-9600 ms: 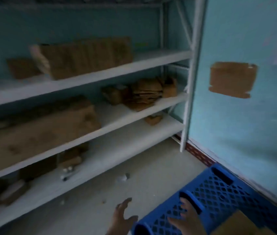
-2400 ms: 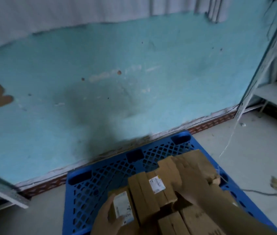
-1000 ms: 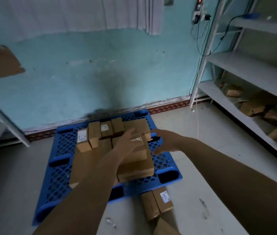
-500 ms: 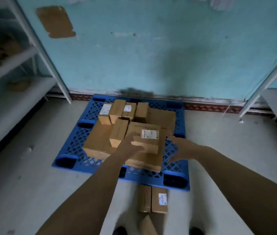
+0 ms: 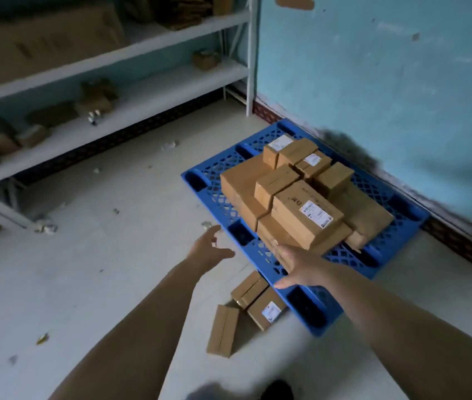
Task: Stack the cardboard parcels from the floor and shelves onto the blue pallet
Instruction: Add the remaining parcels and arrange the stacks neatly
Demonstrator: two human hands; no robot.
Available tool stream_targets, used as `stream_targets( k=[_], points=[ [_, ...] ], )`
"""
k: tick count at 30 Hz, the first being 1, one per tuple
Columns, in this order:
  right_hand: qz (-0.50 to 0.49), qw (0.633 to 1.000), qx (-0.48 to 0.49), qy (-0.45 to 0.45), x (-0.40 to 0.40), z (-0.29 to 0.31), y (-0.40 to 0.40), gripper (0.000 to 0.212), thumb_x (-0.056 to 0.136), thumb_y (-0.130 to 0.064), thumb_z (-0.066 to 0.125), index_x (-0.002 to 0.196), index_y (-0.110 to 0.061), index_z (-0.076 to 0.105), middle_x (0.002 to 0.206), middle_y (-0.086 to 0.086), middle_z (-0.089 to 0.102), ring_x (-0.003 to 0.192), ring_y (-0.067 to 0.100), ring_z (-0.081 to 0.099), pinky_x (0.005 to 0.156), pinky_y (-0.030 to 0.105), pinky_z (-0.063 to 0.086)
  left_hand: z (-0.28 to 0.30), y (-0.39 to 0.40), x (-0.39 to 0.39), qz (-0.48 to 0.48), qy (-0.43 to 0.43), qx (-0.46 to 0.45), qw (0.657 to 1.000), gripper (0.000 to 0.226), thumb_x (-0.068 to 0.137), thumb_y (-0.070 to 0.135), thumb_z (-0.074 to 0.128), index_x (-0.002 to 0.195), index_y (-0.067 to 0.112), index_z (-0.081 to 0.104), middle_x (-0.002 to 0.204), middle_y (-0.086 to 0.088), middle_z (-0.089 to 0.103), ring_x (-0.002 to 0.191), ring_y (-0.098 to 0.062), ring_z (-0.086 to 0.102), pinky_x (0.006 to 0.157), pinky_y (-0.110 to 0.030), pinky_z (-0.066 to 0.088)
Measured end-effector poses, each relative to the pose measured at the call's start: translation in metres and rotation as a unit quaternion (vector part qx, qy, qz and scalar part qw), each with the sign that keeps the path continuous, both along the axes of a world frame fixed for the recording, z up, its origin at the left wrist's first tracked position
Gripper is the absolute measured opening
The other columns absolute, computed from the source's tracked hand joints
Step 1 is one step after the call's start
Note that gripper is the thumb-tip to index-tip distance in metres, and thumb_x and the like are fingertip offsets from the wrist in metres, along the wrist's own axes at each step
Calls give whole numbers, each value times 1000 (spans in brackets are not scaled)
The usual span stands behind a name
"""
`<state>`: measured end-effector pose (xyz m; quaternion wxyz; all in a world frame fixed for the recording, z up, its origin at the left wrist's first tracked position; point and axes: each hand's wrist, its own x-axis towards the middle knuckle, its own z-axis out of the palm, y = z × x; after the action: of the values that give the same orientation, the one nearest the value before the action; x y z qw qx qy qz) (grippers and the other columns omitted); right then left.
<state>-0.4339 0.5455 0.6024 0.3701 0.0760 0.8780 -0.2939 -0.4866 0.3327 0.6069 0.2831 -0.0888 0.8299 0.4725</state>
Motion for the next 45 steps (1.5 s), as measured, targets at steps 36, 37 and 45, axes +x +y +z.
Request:
stream_targets(
  k=[36,37,45],
  points=[
    [426,887,170,-49,-74,-510,-178,104,74,-32,77,150,-26,7,158,-2,6,143,24,19,112,39,32,-517,-80,171,460,-276,24,843,82,78,14,67,146,21,23,143,-11,37,115,-23,50,84,-29,41],
    [423,887,179,-45,-76,-543,-180,106,74,-30,77,150,-26,4,158,-1,4,144,25,16,112,41,31,-548,-76,169,466,-283,32,837,83,78,14,68,146,21,21,144,-11,36,114,-23,50,84,-29,40],
    [360,908,208,-52,-64,-698,-154,140,68,-19,83,134,-38,-39,156,15,12,130,29,43,98,42,46,-677,-38,138,550,-259,161,777,54,79,3,68,123,18,41,94,17,52,80,-9,51,61,-22,39]
  ],
)
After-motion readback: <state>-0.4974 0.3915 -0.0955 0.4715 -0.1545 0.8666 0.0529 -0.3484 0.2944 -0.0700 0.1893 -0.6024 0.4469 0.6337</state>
